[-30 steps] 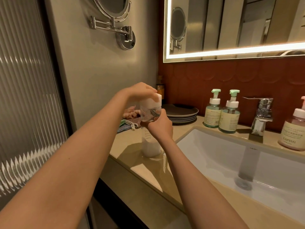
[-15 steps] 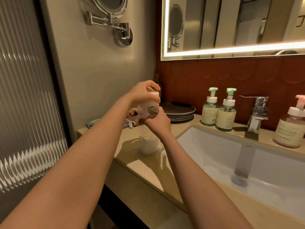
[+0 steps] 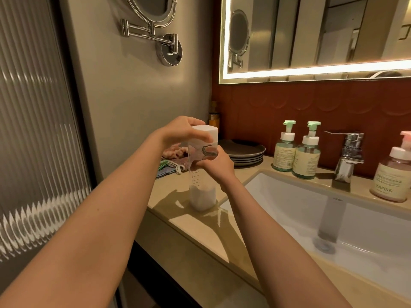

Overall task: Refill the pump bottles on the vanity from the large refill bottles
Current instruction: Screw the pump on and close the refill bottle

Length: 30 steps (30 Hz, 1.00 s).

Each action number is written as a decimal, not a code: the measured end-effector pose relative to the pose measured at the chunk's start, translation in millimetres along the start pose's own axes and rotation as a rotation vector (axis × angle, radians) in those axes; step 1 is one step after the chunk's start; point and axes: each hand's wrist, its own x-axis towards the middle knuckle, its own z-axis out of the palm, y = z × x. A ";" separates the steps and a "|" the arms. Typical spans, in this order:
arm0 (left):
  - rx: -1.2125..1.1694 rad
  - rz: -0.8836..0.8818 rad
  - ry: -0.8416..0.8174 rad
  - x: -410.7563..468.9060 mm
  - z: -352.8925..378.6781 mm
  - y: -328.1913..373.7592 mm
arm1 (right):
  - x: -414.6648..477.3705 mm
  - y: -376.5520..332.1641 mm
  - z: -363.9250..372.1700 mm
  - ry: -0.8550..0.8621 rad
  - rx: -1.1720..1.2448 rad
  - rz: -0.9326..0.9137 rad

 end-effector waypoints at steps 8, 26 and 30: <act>-0.053 0.010 0.204 2.0 25.4 -7.0 | 7.7 7.7 6.2 0.074 0.003 0.003; -0.122 -0.116 0.080 87.7 42.4 -55.2 | 129.0 21.7 -13.3 0.216 -0.150 -0.021; -0.138 -0.122 0.081 114.4 45.7 -71.7 | 154.7 40.1 -7.5 0.201 -0.111 0.011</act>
